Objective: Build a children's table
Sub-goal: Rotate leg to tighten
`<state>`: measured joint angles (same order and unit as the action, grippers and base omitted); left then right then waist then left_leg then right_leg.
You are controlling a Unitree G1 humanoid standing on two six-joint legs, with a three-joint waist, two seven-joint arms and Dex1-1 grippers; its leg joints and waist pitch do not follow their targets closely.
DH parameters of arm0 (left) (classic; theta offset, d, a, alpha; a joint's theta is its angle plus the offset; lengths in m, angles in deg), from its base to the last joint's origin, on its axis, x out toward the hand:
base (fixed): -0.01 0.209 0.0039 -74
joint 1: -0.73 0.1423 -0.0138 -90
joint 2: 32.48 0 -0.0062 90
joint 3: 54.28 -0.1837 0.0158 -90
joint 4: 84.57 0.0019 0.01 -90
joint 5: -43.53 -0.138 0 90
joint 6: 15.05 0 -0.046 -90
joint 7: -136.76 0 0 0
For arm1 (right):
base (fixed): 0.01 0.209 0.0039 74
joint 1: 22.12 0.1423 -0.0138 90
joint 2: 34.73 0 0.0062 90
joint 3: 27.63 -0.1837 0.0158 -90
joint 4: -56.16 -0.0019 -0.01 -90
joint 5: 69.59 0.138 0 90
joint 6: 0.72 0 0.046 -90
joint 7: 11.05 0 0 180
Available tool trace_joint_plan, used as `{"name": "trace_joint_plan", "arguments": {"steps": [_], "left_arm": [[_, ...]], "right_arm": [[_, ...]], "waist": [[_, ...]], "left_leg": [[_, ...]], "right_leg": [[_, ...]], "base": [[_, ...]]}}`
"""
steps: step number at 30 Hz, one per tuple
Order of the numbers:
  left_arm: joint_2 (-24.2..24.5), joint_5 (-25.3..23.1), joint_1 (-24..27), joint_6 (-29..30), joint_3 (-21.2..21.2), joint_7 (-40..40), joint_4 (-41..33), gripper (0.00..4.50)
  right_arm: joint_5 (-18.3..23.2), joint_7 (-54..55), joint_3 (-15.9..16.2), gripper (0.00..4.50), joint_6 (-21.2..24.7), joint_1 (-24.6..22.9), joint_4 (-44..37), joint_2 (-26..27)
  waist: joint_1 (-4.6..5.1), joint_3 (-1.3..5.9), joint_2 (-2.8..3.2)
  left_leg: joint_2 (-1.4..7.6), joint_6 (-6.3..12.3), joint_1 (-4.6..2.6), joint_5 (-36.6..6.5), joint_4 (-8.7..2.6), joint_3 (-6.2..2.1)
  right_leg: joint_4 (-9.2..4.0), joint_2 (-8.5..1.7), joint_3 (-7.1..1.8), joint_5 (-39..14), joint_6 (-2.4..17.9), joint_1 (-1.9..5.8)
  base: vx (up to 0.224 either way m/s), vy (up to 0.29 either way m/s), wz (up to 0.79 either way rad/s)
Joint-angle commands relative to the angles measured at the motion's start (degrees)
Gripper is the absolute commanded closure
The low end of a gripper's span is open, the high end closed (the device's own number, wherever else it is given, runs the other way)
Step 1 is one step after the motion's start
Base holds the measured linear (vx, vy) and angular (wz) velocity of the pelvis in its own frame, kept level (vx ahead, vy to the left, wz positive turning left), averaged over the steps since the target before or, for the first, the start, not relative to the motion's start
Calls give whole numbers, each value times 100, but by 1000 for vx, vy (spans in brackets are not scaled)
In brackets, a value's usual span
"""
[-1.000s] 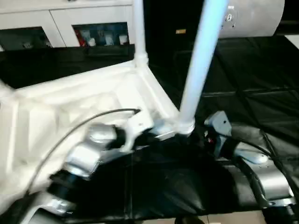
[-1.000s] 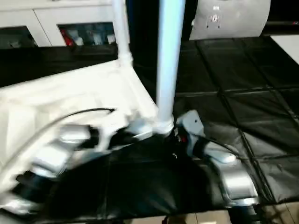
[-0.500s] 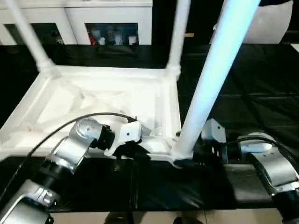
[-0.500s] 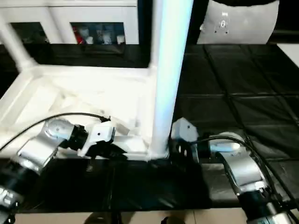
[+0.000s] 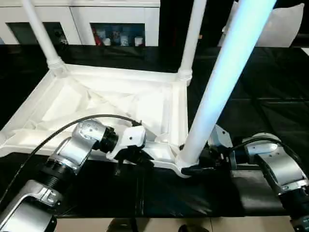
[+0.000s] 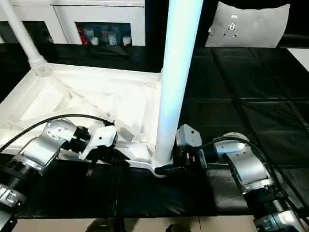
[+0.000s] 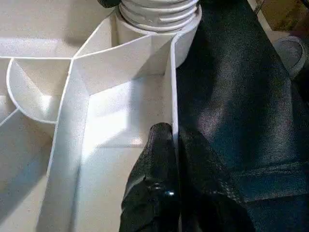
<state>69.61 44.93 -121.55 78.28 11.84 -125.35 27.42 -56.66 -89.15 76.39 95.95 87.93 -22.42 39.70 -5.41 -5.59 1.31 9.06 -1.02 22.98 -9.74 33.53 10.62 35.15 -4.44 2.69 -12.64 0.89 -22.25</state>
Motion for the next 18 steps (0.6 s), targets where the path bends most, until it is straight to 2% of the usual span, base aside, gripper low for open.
{"name": "trace_joint_plan", "arguments": {"steps": [1,5,7,10,11,12,13,14,15,16,18], "left_arm": [[23,-165,-8,-39,-252,-162,138,450],[-33,-106,-1,34,-176,-90,153,450],[-117,-72,13,160,-91,71,134,450],[-226,-27,37,402,21,333,74,450],[-297,-17,45,621,87,533,40,450],[-325,-15,47,689,110,610,29,450],[-550,60,77,1134,295,1106,-87,450],[-550,60,77,1134,295,1106,-87,450],[-921,103,150,1666,488,1748,-342,450],[-921,103,150,1666,488,1748,-342,450],[-1286,27,217,2045,571,2294,-548,450]], "right_arm": [[-3,-128,97,161,-45,21,13,-26],[52,-143,154,174,93,-67,-87,-4],[198,-29,128,175,385,-207,-288,89],[319,306,19,176,508,-340,-432,315],[392,516,-25,176,628,-430,-550,449],[383,605,-29,176,656,-458,-583,493],[328,1184,-45,176,781,-640,-795,820],[328,1184,-45,176,781,-640,-795,820],[213,2029,-41,176,1032,-796,-982,1368],[213,2029,-41,176,1032,-796,-982,1368],[73,2793,-58,176,1391,-856,-1049,1887]], "waist": [[20,330,-65],[15,322,-62],[9,319,-56],[-21,323,-58],[-1,301,-63],[-13,296,-60],[5,267,-30],[9,244,-31],[48,182,-21],[73,178,-41],[111,191,-66]], "left_leg": [[478,586,-176,-991,-422,-160],[482,554,-182,-1039,-430,-159],[482,557,-181,-1045,-434,-159],[494,535,-187,-1042,-442,-163],[482,483,-162,-1145,-468,-166],[488,446,-187,-1229,-471,-167],[486,340,-182,-1437,-499,-178],[497,253,-203,-1585,-520,-170],[463,-9,-237,-2132,-560,-215],[478,-107,-232,-2187,-586,-234],[451,-198,-215,-2232,-613,-263]], "right_leg": [[-381,-487,-264,-528,1562,180],[-392,-491,-269,-603,1558,177],[-397,-488,-270,-625,1562,179],[-401,-500,-275,-632,1542,167],[-415,-496,-275,-812,1507,178],[-438,-508,-281,-962,1483,159],[-466,-515,-292,-1310,1415,158],[-495,-515,-305,-1516,1381,126],[-588,-544,-305,-2515,1169,105],[-589,-543,-312,-2663,1083,114],[-617,-546,-309,-2946,889,112]], "base": [[0,0,0],[0,0,0],[0,0,0],[0,0,0],[0,0,0],[0,0,0],[0,0,0],[0,0,0],[0,0,0],[0,0,0],[0,0,0]]}}
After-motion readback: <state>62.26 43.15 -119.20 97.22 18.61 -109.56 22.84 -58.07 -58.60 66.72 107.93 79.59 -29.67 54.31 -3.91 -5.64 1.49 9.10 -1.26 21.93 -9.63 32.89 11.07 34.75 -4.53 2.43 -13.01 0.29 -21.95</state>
